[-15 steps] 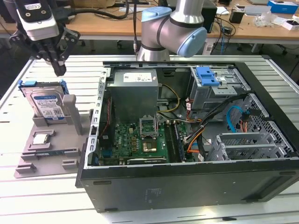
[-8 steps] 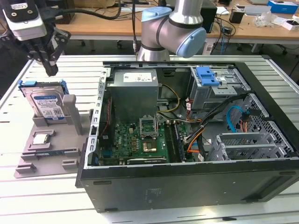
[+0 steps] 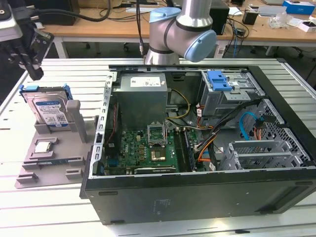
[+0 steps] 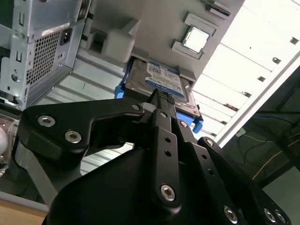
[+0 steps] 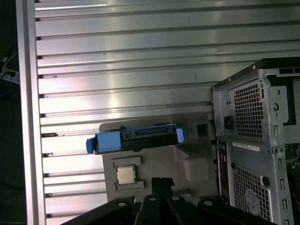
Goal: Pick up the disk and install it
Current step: 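Reach for the disk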
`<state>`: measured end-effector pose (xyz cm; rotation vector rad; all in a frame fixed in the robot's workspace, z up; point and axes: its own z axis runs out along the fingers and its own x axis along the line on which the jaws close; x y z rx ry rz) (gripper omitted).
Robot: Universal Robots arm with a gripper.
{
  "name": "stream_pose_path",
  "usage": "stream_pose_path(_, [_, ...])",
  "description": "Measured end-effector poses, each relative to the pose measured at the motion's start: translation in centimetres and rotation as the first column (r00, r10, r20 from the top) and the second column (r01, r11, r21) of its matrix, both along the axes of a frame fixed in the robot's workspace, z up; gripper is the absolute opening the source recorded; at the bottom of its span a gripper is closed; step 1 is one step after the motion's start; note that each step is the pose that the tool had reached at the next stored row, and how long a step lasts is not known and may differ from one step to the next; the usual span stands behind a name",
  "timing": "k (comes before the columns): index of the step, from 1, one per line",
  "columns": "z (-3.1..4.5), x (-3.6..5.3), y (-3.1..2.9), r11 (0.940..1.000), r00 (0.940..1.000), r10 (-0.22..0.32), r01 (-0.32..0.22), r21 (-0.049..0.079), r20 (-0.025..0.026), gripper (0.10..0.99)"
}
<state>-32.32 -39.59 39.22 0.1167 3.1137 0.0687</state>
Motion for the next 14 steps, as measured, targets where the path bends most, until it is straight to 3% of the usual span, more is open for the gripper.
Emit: stream_pose_path(14, [-0.03, -3.64, 0.0, 1.0, 1.0, 0.0, 0.0, 0.0, 0.0, 0.106])
